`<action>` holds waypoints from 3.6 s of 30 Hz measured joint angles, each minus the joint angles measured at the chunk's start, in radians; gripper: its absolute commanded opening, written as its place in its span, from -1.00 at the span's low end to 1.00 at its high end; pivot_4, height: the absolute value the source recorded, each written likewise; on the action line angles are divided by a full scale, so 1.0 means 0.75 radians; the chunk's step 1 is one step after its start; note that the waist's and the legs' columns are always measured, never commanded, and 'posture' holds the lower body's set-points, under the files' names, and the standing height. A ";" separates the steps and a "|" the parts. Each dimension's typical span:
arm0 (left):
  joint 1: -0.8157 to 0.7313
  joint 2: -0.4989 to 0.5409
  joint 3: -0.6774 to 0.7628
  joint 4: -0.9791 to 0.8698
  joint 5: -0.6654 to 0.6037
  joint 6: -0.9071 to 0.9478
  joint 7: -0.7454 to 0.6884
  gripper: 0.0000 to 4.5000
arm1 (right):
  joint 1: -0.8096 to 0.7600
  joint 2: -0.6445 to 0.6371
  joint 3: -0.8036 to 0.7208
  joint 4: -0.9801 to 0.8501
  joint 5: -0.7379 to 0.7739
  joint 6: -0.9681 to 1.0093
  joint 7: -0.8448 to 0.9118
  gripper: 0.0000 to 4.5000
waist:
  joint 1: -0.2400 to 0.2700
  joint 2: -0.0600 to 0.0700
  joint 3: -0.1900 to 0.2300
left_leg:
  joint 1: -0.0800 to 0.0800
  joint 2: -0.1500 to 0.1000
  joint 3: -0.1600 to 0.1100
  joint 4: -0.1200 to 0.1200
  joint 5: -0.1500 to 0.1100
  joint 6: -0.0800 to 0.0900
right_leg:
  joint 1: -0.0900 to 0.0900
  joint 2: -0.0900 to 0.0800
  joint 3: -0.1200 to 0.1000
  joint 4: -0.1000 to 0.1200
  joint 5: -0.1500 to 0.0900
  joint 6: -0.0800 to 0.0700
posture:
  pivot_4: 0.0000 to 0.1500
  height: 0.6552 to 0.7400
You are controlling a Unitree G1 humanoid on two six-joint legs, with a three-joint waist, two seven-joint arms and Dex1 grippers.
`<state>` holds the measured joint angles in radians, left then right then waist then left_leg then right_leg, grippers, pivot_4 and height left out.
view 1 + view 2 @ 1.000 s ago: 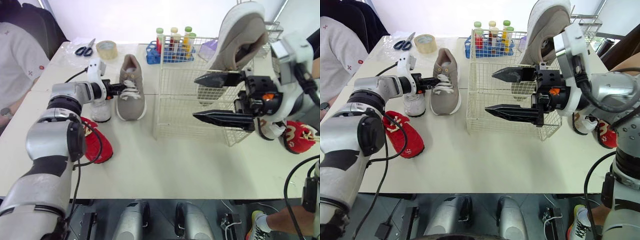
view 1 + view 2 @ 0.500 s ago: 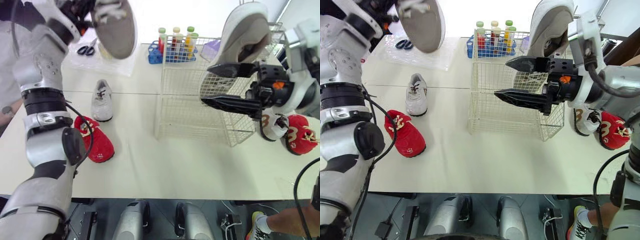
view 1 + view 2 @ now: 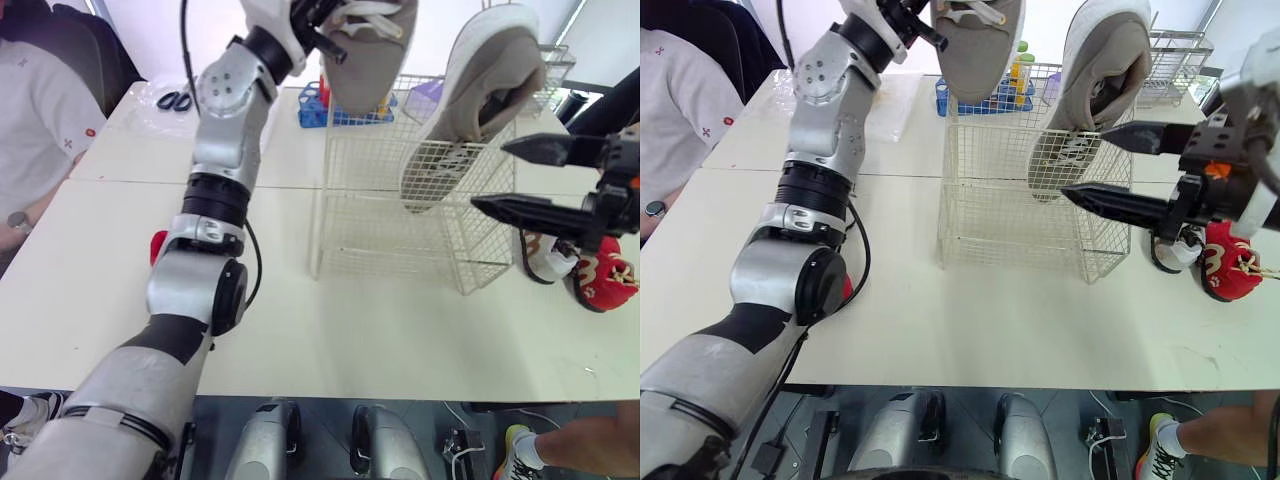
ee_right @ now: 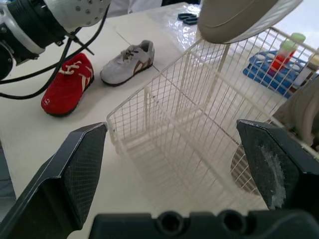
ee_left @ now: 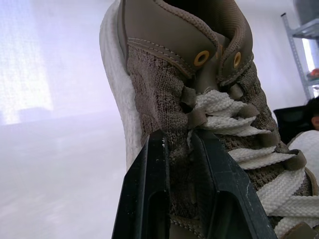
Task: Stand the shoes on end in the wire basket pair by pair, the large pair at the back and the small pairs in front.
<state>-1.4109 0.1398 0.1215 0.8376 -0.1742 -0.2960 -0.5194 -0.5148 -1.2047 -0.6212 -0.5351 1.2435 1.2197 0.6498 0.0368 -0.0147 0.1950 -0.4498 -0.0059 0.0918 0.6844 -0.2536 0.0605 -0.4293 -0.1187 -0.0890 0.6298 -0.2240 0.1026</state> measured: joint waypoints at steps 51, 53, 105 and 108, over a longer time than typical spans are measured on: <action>1.024 0.008 -0.169 -1.411 -0.238 1.018 0.159 0.98 | 0.085 0.067 0.205 0.090 0.059 -0.345 -0.067 1.00 | 0.001 0.003 -0.002 | 0.007 0.000 -0.001 0.002 -0.001 0.002 | 0.007 0.000 0.003 0.000 0.000 -0.001 | 1.00 0.93; 0.993 0.098 -0.100 -1.449 -0.309 1.123 0.147 0.98 | 0.092 0.059 0.204 0.125 0.012 -0.345 -0.058 1.00 | 0.000 0.003 -0.002 | 0.007 0.000 -0.001 0.002 -0.001 0.002 | 0.007 0.001 0.003 0.001 0.000 -0.001 | 1.00 0.93; 1.916 0.449 -0.252 -2.340 -0.888 1.401 0.261 1.00 | 0.330 0.958 0.208 1.016 -1.315 -1.055 -0.757 0.62 | -0.002 0.043 -0.030 | 0.012 0.000 0.002 0.000 -0.001 0.001 | 0.009 0.008 0.008 -0.002 -0.006 -0.010 | 1.00 0.93; 1.915 0.455 -0.252 -2.340 -0.869 1.398 0.261 1.00 | 0.321 0.953 0.236 1.063 -1.356 -1.108 -0.764 -0.01 | -0.004 0.043 -0.030 | 0.012 0.000 0.003 0.000 -0.001 0.001 | 0.010 0.008 0.008 -0.002 -0.006 -0.010 | 1.00 0.93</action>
<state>0.0255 0.4810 -0.0678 -0.9175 -0.8262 0.7527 -0.3238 -0.2741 -0.4900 -0.4443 0.2620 0.2264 0.3889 0.0769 0.0337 0.0175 0.1722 -0.4406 -0.0062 0.0939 0.6842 -0.2545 0.0614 -0.4215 -0.1126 -0.0829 0.6284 -0.2283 0.0950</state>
